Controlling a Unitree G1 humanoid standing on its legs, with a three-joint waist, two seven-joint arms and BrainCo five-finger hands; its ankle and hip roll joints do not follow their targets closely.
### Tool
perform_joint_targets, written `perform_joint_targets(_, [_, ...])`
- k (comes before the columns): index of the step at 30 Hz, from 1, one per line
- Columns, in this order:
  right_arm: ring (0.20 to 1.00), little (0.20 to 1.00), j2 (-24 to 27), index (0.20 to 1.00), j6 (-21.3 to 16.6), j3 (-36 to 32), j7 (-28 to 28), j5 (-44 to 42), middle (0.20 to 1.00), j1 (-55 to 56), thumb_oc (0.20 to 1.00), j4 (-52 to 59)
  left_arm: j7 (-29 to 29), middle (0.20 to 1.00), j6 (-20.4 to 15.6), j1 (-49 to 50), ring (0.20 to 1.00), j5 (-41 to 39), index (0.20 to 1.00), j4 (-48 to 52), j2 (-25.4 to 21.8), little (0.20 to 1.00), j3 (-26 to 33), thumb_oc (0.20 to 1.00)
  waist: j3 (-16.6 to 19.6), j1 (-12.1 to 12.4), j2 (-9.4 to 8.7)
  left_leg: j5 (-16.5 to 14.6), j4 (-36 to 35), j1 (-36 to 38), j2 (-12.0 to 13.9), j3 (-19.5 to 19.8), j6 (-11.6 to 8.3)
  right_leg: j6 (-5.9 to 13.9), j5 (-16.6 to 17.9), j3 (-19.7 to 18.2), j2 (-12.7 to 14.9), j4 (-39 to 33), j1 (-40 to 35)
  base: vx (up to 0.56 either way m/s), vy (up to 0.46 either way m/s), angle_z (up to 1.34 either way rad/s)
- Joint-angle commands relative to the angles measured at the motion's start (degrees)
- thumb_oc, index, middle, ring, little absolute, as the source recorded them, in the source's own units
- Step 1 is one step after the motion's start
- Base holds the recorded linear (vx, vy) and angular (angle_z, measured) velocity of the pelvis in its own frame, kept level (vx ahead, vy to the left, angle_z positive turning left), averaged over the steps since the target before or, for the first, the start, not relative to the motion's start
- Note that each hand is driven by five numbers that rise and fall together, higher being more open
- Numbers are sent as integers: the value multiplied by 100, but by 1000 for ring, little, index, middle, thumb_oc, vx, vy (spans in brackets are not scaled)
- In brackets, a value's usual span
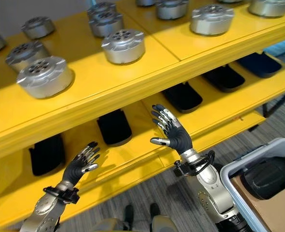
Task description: Move parts from the plastic box to the shelf.
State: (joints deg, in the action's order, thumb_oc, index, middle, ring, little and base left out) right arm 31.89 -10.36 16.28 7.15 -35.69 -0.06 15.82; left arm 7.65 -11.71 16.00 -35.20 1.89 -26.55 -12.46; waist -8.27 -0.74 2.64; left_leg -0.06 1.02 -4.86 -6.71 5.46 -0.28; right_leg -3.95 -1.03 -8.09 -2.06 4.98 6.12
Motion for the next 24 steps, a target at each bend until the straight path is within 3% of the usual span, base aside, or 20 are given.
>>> perform_joint_targets(1, [1000,1000,-281,1000,-103,23,174,130,1000,-323,1000,64,-24,1000,-372,-93,1000,145,1000,372,35,1000,420,1000,85,43,-65,-70,369,-55,-351,27,295,690,206,417,-58,-815,-402,38,19,-70])
perform_joint_targets(4, [1000,1000,-359,1000,-50,42,213,62,1000,-262,1000,96,-13,1000,-365,-127,1000,162,1000,369,113,1000,414,1000,192,-1,-37,-130,308,112,-398,51,386,672,237,233,-176,-861,-484,34,69,-66])
perform_joint_targets(7, [1000,1000,-415,1000,-24,-14,235,43,1000,-62,1000,165,26,1000,-347,-194,1000,266,1000,353,127,1000,306,1000,357,-172,-61,-132,60,304,-272,-137,404,674,277,168,-190,-929,-567,17,89,-35])
perform_joint_targets(13, [1000,1000,-422,1000,22,86,228,68,1000,52,1000,276,-38,1000,-316,-248,1000,328,1000,250,67,1000,228,1000,288,-329,-133,-139,-54,375,-198,-388,502,728,347,-210,-322,-588,-354,-27,74,-32])
perform_joint_targets(16, [1000,1000,-482,1000,24,179,163,166,1000,-132,1000,294,-157,1000,-354,-349,1000,385,1000,278,-27,1000,254,1000,108,-269,-139,-201,42,265,-56,-710,523,808,292,74,-288,-169,57,-147,9,-92])
perform_joint_targets(17, [1000,1000,-590,1000,-20,268,67,222,1000,-343,1000,288,-284,1000,-361,-407,1000,369,1000,326,-69,1000,322,1000,29,-51,-94,-239,88,193,145,-1013,475,823,-1,1182,61,117,235,-87,-50,-151])
perform_joint_targets(18, [1000,1000,-732,1000,-52,378,-36,279,1000,-577,1000,223,-382,1000,-376,-387,1000,295,1000,378,-80,1000,462,1000,71,256,16,-284,12,176,471,-1435,336,788,-387,2852,832,256,27,-129,-40,-209])
perform_joint_targets(19, [1000,1000,-739,1000,-57,388,-37,283,1000,-586,1000,214,-376,1000,-375,-377,1000,289,1000,386,-85,1000,474,1000,30,216,8,-215,6,173,460,-1464,356,759,-351,2955,863,279,24,24,-66,-242])
perform_joint_targets(20, [1000,1000,-782,1000,-28,463,-21,308,1000,-631,1000,198,-326,1000,-336,-281,1000,191,1000,390,-63,1000,493,1000,100,219,31,-259,-221,397,616,-1747,294,903,-350,3056,1244,395,-97,37,-25,-199])
perform_joint_targets(21, [1000,1000,-783,1000,-27,463,-20,307,1000,-629,1000,201,-322,1000,-337,-279,1000,189,1000,390,-65,1000,495,1000,92,236,27,-249,-246,422,610,-1766,298,910,-350,3034,1248,406,-95,112,-47,-156])
perform_joint_targets(22, [1000,1000,-770,1000,10,454,-20,344,1000,-608,1000,192,-298,1000,-324,-285,1000,190,1000,370,-81,1000,462,1000,124,165,25,-220,-398,496,598,-1747,311,990,-231,2702,1327,397,-79,-2,-55,-102])
perform_joint_targets(23, [1000,1000,-771,1000,52,448,-53,397,1000,-638,1000,181,-276,1000,-304,-291,1000,169,1000,408,-101,1000,470,1000,147,85,92,-127,-507,489,600,-1794,336,1075,138,2370,1651,196,-23,-1,-57,-78])
perform_joint_targets(24, [1000,1000,-771,1000,53,448,-54,397,1000,-636,1000,182,-276,1000,-303,-290,1000,169,1000,409,-101,1000,470,1000,146,93,92,-126,-512,496,599,-1803,339,1078,146,2362,1649,186,-27,-5,-74,-26])
